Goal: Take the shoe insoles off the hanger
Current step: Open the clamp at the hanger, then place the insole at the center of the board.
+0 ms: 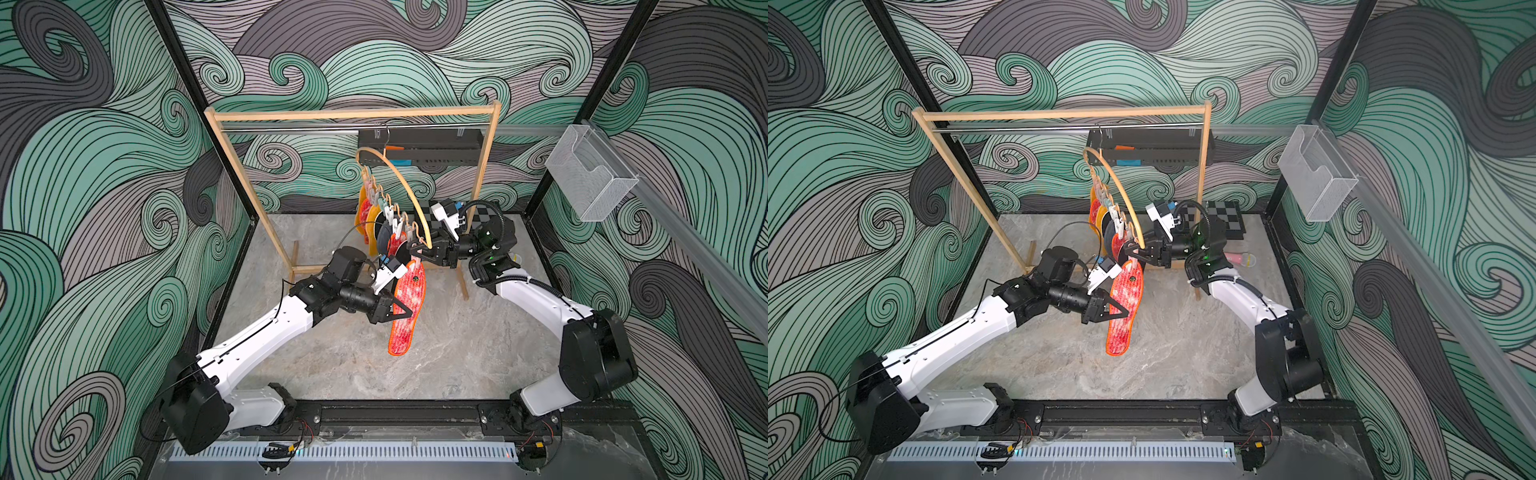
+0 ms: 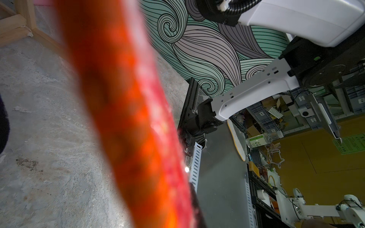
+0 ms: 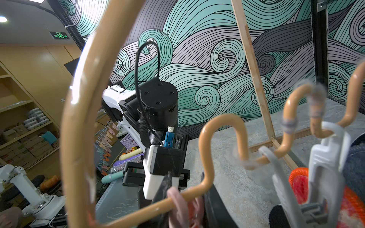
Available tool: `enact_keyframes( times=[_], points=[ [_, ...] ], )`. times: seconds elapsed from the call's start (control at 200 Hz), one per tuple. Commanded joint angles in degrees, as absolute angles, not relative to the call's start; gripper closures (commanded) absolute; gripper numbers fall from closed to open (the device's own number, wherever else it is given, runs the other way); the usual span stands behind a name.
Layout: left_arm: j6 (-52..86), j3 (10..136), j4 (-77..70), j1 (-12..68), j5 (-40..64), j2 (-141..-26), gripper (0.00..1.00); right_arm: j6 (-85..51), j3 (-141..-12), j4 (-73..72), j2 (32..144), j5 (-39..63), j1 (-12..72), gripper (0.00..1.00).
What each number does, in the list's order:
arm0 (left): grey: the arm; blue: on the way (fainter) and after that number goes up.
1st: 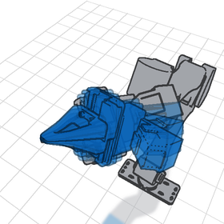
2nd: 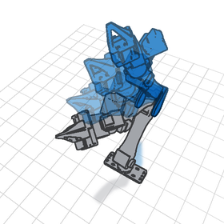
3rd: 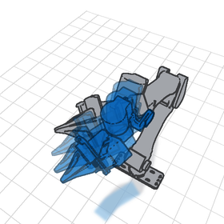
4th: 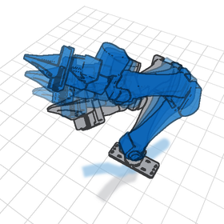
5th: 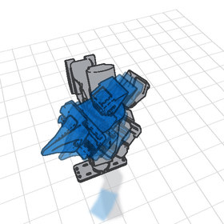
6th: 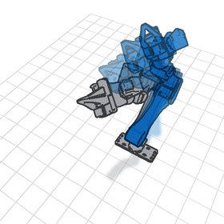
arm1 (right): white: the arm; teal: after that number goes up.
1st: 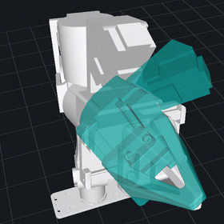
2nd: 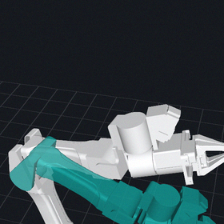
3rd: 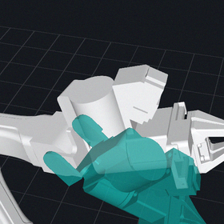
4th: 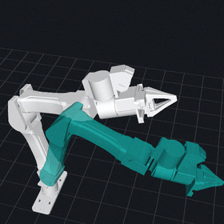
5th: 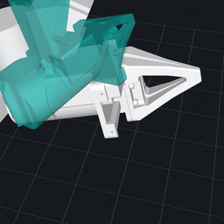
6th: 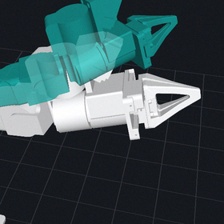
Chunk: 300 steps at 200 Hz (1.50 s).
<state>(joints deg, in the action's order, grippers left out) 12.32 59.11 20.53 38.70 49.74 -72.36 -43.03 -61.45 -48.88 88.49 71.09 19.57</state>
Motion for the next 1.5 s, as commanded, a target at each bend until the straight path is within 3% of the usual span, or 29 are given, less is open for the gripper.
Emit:
enact_keyframes(
  times=[0.0,0.115,0.776,0.971,1.221,1.496],
  points=[
    [11.46,60.82,21.53,38.50,50.52,-72.40,0.94,-44.14,-61.53,-51.72,88.86,71.19,19.36,0.96],
    [11.82,60.54,21.71,38.44,49.88,-72.16,0.93,-44.03,-61.44,-51.50,89.17,71.02,19.34,1.00],
    [20.20,50.73,21.23,38.43,42.17,-66.62,0.94,-43.15,-61.32,-50.28,89.82,68.96,18.91,1.00],
    [25.37,43.46,27.30,38.41,24.16,-62.60,0.96,-42.89,-60.72,-50.19,90.32,68.43,18.46,1.00],
    [37.90,40.06,43.45,38.41,-8.71,-59.53,1.00,-42.63,-59.96,-50.10,90.53,68.33,18.29,1.00],
    [41.02,53.17,62.27,33.70,-24.47,-75.70,1.00,-42.63,-59.61,-50.18,90.09,68.16,18.04,1.00]
  ],
)
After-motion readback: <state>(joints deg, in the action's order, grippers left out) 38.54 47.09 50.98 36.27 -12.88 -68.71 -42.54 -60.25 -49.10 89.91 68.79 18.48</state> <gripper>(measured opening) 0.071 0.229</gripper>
